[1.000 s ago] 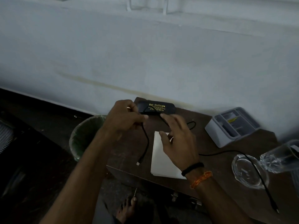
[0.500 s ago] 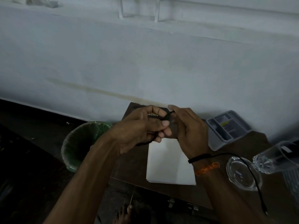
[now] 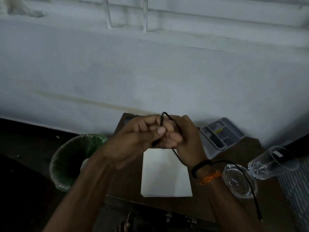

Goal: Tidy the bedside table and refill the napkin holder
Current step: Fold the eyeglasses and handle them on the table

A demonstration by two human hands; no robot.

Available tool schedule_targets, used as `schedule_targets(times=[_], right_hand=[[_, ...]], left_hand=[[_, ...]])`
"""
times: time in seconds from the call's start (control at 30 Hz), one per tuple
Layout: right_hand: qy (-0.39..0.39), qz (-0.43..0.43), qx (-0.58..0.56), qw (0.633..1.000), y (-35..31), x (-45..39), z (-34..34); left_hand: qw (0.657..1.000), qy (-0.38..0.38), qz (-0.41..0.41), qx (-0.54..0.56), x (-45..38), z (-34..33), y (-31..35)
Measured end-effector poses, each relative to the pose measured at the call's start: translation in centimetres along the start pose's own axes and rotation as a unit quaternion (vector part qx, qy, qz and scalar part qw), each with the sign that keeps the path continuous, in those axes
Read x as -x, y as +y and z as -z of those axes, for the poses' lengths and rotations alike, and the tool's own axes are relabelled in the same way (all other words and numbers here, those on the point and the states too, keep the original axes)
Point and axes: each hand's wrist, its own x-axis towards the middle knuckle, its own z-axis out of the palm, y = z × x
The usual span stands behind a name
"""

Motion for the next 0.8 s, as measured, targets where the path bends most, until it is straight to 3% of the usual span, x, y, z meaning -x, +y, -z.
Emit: schedule_targets(times=[0.17,0.27,0.4,0.7,0.8], right_hand=[[-0.061,0.02,0.06,0.996,-0.3,0.4,0.2],[-0.069,0.028,0.114,0.991,-0.3,0.6,0.9],[-0.087,0.043,0.185,0.978,0.0,0.9,1.8],[-0.071,0.076,0.153,0.983,-1.1,0.8,3.9],[-0.066,0.075,0.136,0.986,-0.9,0.7,4.9]], left_hand=[[0.969,0.132,-0.108,0.178,-2.5,-0.2,-1.8],[0.958,0.212,-0.131,0.138,-3.7,0.2,-2.9],[0.957,0.272,-0.104,-0.004,-4.7,0.3,-5.0],[0.914,0.192,-0.06,-0.352,-4.2,0.4,-6.8],[0.91,0.132,-0.042,-0.391,-4.0,0.5,-6.5]])
